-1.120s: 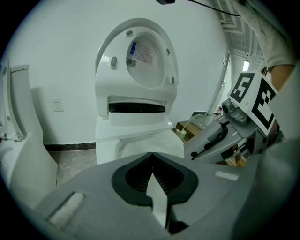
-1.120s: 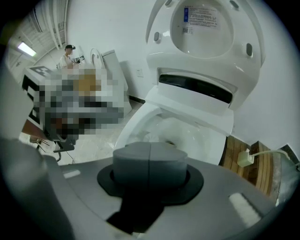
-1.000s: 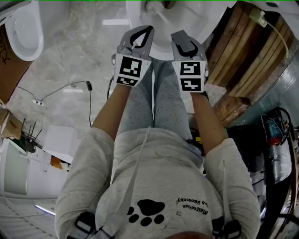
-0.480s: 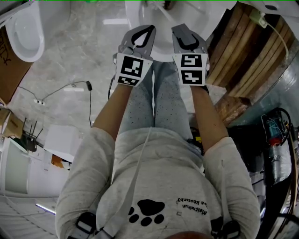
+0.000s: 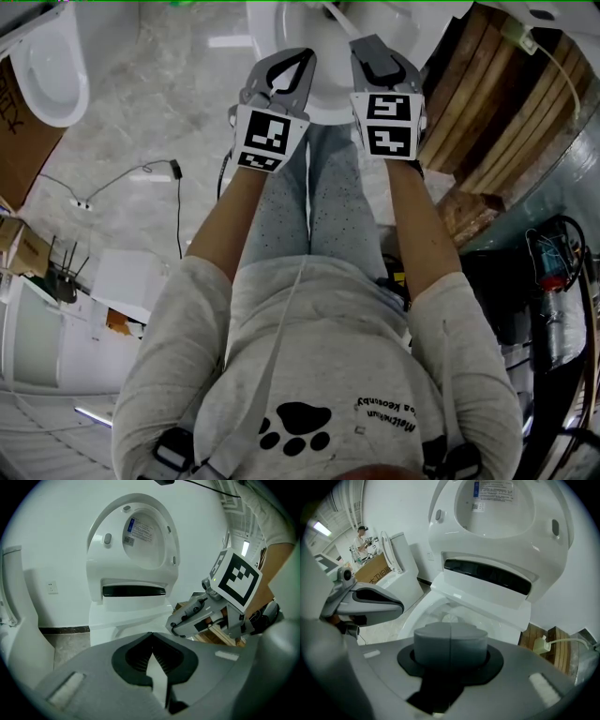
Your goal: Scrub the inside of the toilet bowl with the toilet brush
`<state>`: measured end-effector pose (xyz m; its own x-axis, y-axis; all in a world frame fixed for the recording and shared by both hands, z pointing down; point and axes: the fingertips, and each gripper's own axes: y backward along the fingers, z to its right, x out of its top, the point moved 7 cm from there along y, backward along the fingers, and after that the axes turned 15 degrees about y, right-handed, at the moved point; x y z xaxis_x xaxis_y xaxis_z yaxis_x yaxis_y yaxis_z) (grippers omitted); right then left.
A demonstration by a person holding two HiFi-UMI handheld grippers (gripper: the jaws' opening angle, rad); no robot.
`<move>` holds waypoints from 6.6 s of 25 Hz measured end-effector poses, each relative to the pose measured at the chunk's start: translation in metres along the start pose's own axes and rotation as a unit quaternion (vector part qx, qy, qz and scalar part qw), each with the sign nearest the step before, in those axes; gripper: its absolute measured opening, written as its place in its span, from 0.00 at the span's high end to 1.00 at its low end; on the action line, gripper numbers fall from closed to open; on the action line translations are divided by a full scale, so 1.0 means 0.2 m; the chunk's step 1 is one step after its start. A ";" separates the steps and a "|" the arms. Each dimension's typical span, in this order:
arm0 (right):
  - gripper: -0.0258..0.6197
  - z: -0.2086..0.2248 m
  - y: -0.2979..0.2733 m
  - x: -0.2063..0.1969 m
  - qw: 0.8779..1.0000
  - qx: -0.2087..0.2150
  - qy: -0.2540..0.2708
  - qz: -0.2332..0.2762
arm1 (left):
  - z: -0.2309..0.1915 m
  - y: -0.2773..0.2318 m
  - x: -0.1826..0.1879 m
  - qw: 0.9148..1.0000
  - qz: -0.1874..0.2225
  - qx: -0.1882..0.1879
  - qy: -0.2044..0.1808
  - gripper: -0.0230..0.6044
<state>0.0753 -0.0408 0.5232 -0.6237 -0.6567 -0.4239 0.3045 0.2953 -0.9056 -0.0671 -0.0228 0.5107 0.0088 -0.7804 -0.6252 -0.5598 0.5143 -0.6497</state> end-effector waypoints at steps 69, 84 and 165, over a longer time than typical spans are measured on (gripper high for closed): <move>0.73 0.07 0.31 -0.50 0.986 -0.116 -0.114 -0.036 | 0.46 -0.06 -0.14 0.994 -0.030 -0.079 -0.064 0.97; 0.73 -0.13 0.35 -0.62 0.988 -0.095 -0.113 -0.053 | 0.46 0.02 -0.21 0.995 -0.028 -0.074 -0.062 0.97; 0.73 -0.25 -0.05 -0.17 0.998 -0.018 -0.041 -0.046 | 0.10 0.04 -0.14 0.999 -0.020 -0.031 0.004 0.97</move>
<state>0.0570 0.0137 0.5462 -0.5869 -0.7364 -0.3367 0.2215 0.2539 -0.9415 -0.0558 0.0109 0.5150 0.0257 -0.8027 -0.5959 -0.6092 0.4600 -0.6460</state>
